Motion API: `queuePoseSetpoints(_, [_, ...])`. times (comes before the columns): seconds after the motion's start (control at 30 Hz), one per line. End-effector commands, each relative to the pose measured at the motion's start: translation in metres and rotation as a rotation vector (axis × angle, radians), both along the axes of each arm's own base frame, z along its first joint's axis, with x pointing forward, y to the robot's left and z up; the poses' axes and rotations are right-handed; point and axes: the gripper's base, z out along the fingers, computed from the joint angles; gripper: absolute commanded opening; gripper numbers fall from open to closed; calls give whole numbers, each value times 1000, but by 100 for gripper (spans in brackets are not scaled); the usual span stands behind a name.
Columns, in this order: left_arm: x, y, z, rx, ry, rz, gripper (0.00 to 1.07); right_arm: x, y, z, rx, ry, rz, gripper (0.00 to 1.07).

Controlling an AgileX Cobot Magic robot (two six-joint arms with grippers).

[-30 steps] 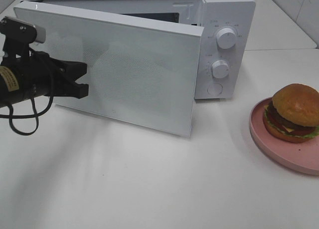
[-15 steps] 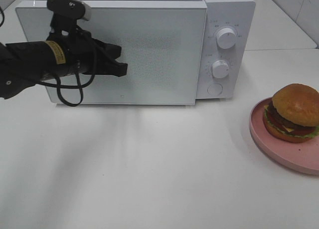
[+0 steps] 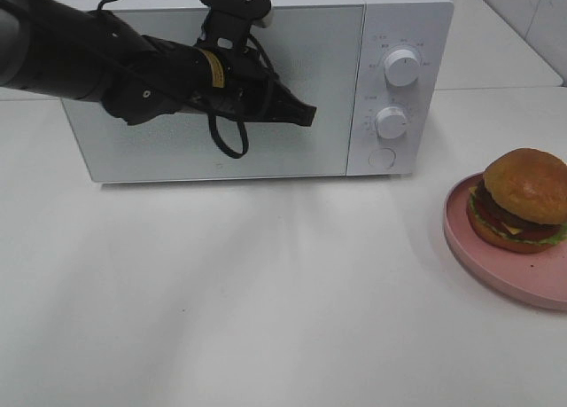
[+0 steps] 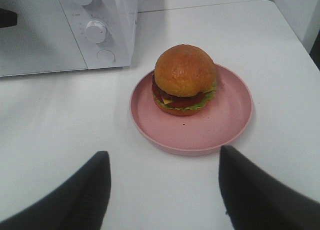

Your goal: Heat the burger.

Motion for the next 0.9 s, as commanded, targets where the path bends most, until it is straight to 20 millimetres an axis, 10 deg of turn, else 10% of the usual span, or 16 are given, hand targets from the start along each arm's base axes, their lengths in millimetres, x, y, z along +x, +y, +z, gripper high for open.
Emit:
queuePoseSetpoints(0.03, [15, -7, 25, -83, -56, 25, 0, -4, 0, 1, 3, -37, -4, 61])
queuePoseSetpoints(0.43, [-14, -21, 33, 314, 249, 49, 0, -4, 0, 1, 3, -37, -4, 61])
queuePoseSetpoints(0.9, [-49, -6, 90, 502, 687, -122, 0, -4, 0, 1, 3, -37, -4, 61])
